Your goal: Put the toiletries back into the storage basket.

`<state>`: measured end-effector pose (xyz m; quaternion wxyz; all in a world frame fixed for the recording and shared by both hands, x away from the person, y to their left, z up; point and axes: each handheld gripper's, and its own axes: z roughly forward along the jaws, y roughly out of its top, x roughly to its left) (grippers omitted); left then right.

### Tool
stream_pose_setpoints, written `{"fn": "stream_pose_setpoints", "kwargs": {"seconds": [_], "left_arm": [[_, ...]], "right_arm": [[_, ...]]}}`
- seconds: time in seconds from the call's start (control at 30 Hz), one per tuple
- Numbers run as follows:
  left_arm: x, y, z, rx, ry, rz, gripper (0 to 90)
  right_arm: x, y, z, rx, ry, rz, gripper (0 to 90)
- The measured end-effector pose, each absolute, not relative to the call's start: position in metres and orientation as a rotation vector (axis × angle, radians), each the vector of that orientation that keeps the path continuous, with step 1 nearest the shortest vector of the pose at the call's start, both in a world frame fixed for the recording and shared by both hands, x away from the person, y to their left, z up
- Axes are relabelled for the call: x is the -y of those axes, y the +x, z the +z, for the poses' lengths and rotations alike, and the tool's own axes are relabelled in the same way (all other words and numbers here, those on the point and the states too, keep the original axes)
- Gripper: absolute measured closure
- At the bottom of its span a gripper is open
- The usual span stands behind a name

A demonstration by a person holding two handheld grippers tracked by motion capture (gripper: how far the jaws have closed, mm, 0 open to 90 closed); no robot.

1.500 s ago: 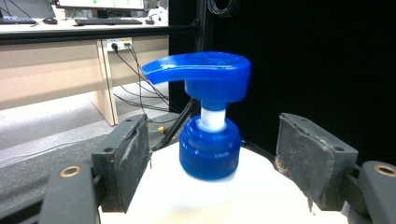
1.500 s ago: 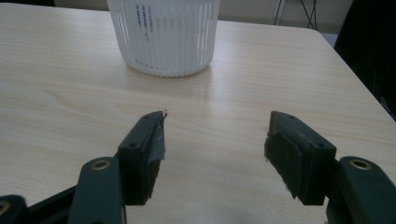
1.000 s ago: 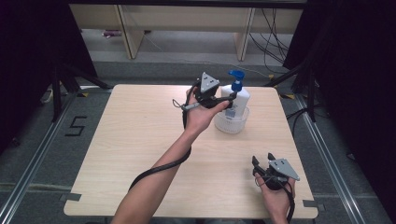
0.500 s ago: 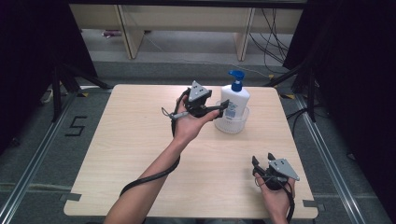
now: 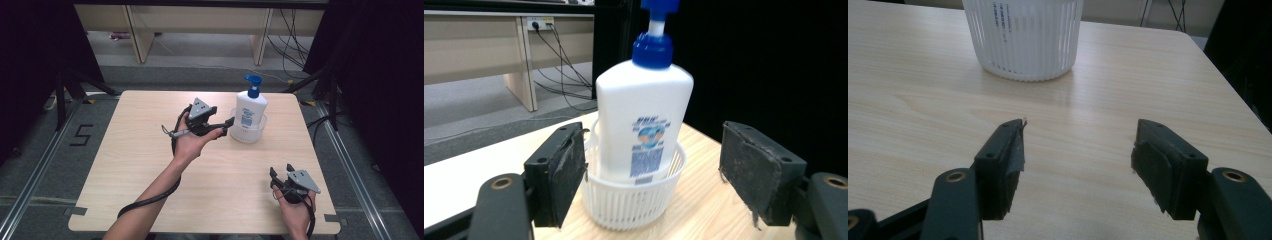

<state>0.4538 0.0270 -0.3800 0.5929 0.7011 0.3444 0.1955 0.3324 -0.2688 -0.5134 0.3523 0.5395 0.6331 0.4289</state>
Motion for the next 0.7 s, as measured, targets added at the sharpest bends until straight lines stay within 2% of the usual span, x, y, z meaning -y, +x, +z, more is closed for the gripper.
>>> {"fn": "stream_pose_setpoints", "kwargs": {"seconds": [0.7], "left_arm": [[-0.081,0.431,-0.419,-0.814,1.66,0.466,26.5]], "right_arm": [[0.272,0.334,-0.513,-1.656,1.333,1.078,37.8]]}}
